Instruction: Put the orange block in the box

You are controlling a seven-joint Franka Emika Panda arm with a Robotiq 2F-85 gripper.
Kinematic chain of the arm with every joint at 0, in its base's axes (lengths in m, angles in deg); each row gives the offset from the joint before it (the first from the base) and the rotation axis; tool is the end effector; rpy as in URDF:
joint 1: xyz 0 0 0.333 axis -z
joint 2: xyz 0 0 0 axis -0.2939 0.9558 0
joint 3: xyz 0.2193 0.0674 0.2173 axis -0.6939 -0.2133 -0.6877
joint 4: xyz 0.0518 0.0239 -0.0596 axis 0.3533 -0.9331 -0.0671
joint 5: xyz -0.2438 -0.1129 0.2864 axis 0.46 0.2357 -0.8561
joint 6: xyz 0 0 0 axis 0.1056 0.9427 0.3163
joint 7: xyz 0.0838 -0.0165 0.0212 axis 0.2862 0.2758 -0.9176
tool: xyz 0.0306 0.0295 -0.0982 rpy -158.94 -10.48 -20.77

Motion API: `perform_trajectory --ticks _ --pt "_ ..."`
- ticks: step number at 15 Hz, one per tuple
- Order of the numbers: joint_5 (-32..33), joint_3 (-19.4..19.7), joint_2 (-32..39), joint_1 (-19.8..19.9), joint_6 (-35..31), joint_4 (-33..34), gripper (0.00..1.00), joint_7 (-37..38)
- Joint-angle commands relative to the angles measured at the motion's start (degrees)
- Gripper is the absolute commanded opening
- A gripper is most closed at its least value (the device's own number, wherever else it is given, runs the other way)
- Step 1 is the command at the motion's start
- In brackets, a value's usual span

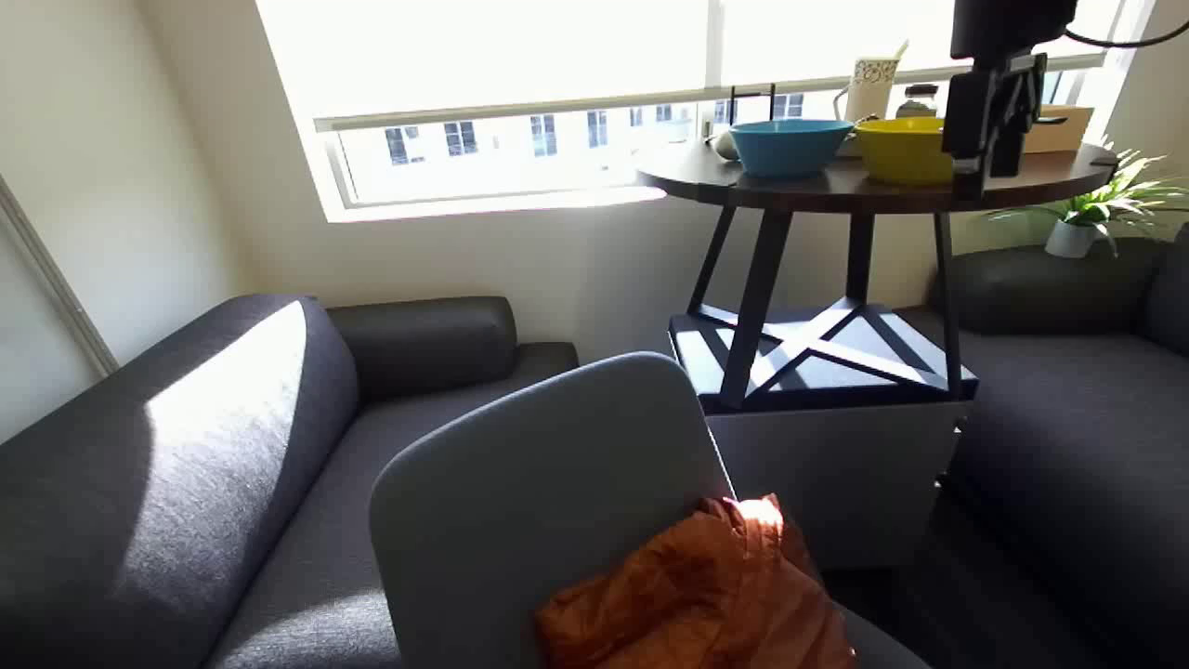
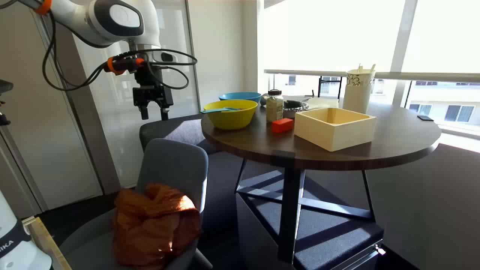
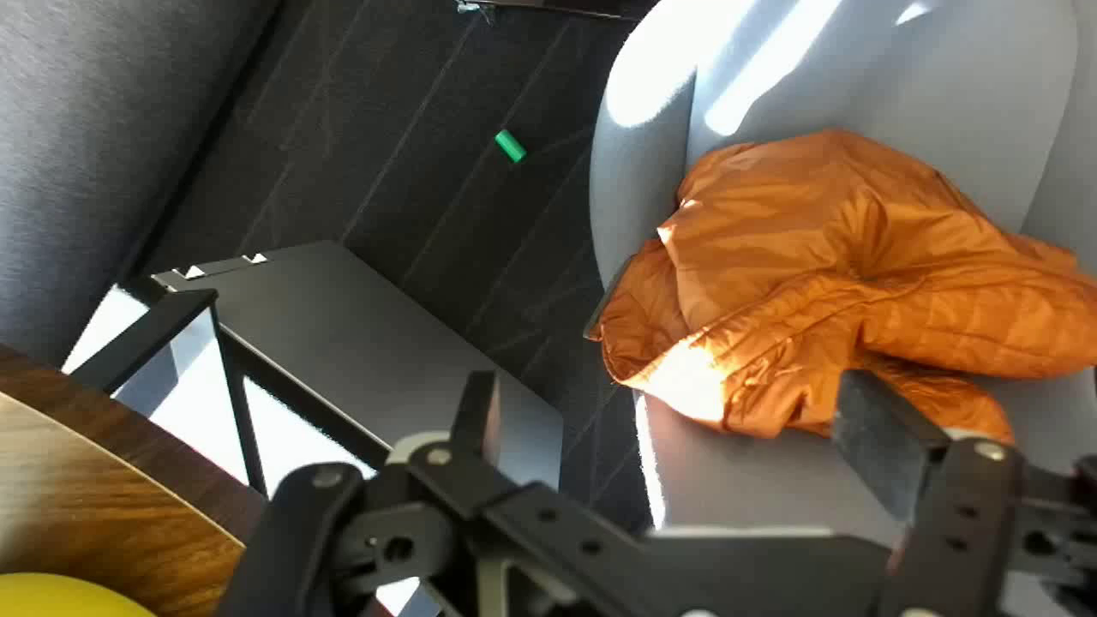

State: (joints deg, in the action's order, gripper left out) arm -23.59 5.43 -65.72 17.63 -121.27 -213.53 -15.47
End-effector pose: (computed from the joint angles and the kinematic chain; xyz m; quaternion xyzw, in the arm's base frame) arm 0.4289 -0.0131 0.4417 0.9948 0.0651 -0.0601 0.0499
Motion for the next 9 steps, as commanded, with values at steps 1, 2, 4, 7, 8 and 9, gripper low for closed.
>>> perform_trajectory --ticks 1,2,4,7,8,9 --pt "0.05 0.19 0.01 -0.23 0.11 0.08 1.0 0.06" --pt "0.05 0.19 0.01 -0.23 0.11 0.08 1.0 0.06" --pt "0.05 0.19 0.01 -0.23 0.11 0.08 1.0 0.06" --pt "0.05 0.19 0.01 -0.23 0.11 0.08 1.0 0.06" --pt "-0.2 -0.27 0.12 0.31 0.03 0.91 1.0 3.98" --pt "-0.55 -0.28 -0.08 0.84 -0.19 1.76 1.0 7.0"
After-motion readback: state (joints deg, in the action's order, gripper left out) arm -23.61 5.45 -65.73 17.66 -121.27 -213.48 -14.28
